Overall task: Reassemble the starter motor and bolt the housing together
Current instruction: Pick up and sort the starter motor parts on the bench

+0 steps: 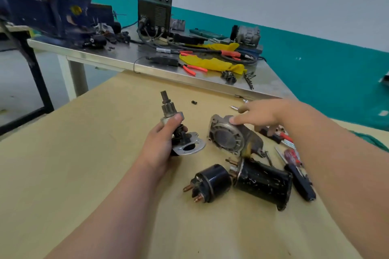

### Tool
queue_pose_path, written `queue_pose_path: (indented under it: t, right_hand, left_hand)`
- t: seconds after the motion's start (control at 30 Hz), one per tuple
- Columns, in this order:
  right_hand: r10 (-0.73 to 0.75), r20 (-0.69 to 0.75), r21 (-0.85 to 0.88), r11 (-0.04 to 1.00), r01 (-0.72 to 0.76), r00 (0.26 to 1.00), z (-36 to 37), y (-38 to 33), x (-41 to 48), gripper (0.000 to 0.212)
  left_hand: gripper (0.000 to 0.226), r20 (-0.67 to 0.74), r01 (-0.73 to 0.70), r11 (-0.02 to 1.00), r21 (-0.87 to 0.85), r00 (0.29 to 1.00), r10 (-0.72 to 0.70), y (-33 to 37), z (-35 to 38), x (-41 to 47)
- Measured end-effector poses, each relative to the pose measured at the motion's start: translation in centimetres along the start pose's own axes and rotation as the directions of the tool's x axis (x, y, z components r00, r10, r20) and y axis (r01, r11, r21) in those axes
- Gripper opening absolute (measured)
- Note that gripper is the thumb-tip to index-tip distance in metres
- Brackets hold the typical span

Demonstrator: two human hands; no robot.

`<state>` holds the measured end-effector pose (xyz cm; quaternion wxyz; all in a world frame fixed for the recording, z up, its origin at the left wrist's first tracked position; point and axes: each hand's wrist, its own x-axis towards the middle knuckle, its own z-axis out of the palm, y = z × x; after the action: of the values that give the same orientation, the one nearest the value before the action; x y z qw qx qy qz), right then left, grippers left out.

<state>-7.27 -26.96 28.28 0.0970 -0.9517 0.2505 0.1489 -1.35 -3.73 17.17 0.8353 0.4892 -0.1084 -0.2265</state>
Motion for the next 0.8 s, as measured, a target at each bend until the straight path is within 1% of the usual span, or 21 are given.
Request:
queue_pose_path:
  t: [0.03, 0.07, 0.1, 0.17, 0.23, 0.27, 0.37, 0.4, 0.43, 0.5, 0.53, 0.57, 0.6, 0.63, 0.67, 0.73, 0.77, 0.8]
  right_hand:
    - [-0.025, 0.048, -0.015, 1.0, 0.025, 0.999, 0.6, -0.5, 0.2, 0.09]
    - [-0.058, 0.072, -0.053, 0.997, 0.062, 0.996, 1.3, -0.9, 0.4, 0.094]
    - [-0.093, 0.08, -0.088, 0.991, 0.1, 0.992, 2.0, -1.3, 0.6, 0.092]
    - [-0.147, 0.047, -0.115, 0.982, 0.151, 0.988, 2.8, -2.2, 1.0, 0.081]
    - [-0.165, -0.003, -0.134, 0.977, 0.163, 0.986, 3.0, -2.7, 1.5, 0.075]
    - [-0.165, -0.006, -0.135, 0.977, 0.163, 0.986, 3.1, -2.8, 1.6, 0.076]
    - [-0.181, 0.044, -0.095, 0.978, 0.185, 0.982, 3.8, -3.0, 1.6, 0.093]
    - [-0.194, 0.036, -0.085, 0.977, 0.196, 0.98, 4.2, -3.2, 1.5, 0.095]
    - [-0.219, 0.008, -0.075, 0.973, 0.219, 0.976, 4.6, -3.3, 1.7, 0.091]
    - [-0.252, -0.054, -0.016, 0.968, 0.251, 0.966, 4.7, -3.5, 2.3, 0.07]
    - [-0.229, -0.072, 0.085, 0.968, 0.234, 0.971, 4.4, -3.9, 2.5, 0.066]
    - [-0.162, -0.081, 0.258, 0.95, 0.177, 0.984, 4.0, -4.1, 2.8, 0.066]
    - [-0.091, -0.081, 0.465, 0.877, 0.119, 0.993, 3.7, -4.3, 3.1, 0.063]
    - [-0.032, -0.088, 0.586, 0.807, 0.078, 0.996, 3.7, -4.4, 3.7, 0.057]
    - [0.002, -0.116, 0.606, 0.793, 0.069, 0.993, 3.5, -4.4, 4.2, 0.05]
    - [0.026, -0.213, 0.404, 0.913, 0.063, 0.977, 2.9, -3.6, 4.7, 0.039]
    - [0.055, -0.285, 0.32, 0.947, 0.041, 0.957, 2.7, -2.5, 5.0, 0.035]
    - [0.091, -0.309, 0.304, 0.953, 0.008, 0.947, 2.3, -1.1, 5.0, 0.032]
  left_hand:
    - [0.062, -0.003, 0.001, 1.0, 0.016, 1.0, -0.001, -0.1, -0.1, 0.0]
    - [0.065, -0.002, -0.001, 1.0, 0.029, 1.0, 0.002, -0.2, -0.2, 0.1]
    - [0.065, -0.002, -0.006, 0.999, 0.042, 1.0, 0.006, -0.3, -0.3, 0.2]
    - [0.062, -0.009, -0.013, 0.998, 0.06, 1.0, 0.014, -0.3, -0.2, 0.3]
    - [0.06, -0.01, -0.016, 0.998, 0.06, 1.0, 0.017, -0.4, -0.1, 0.4]
    - [0.06, -0.009, -0.017, 0.998, 0.061, 1.0, 0.018, -0.4, -0.1, 0.4]
    - [0.06, -0.012, -0.011, 0.997, 0.072, 1.0, 0.012, -0.4, -0.1, 0.3]
    - [0.061, -0.017, -0.005, 0.998, 0.07, 1.0, 0.007, -0.4, -0.1, 0.3]
    - [0.062, -0.024, -0.002, 0.998, 0.064, 1.0, 0.004, -0.4, -0.1, 0.3]
    - [0.062, -0.045, 0.004, 0.999, 0.043, 0.999, -0.002, -0.4, -0.3, 0.5]
    - [0.059, -0.055, 0.011, 1.0, 0.018, 0.998, -0.01, -0.5, -0.4, 0.6]
    - [0.053, -0.061, 0.015, 1.0, -0.021, 0.998, -0.017, -0.5, -0.6, 0.7]
    - [0.047, -0.063, 0.018, 0.998, -0.065, 0.998, -0.022, -0.4, -0.8, 0.8]
    - [0.045, -0.065, 0.017, 0.995, -0.101, 0.998, -0.023, -0.4, -0.9, 0.9]
    - [0.044, -0.067, 0.013, 0.992, -0.129, 0.998, -0.022, -0.4, -1.0, 1.0]
    - [0.046, -0.069, 0.001, 0.985, -0.172, 0.998, -0.013, -0.4, -1.0, 1.0]
    - [0.046, -0.068, -0.002, 0.983, -0.186, 0.998, -0.011, -0.4, -0.9, 1.1]
    - [0.046, -0.064, 0.0, 0.981, -0.193, 0.998, -0.013, -0.4, -0.8, 1.1]
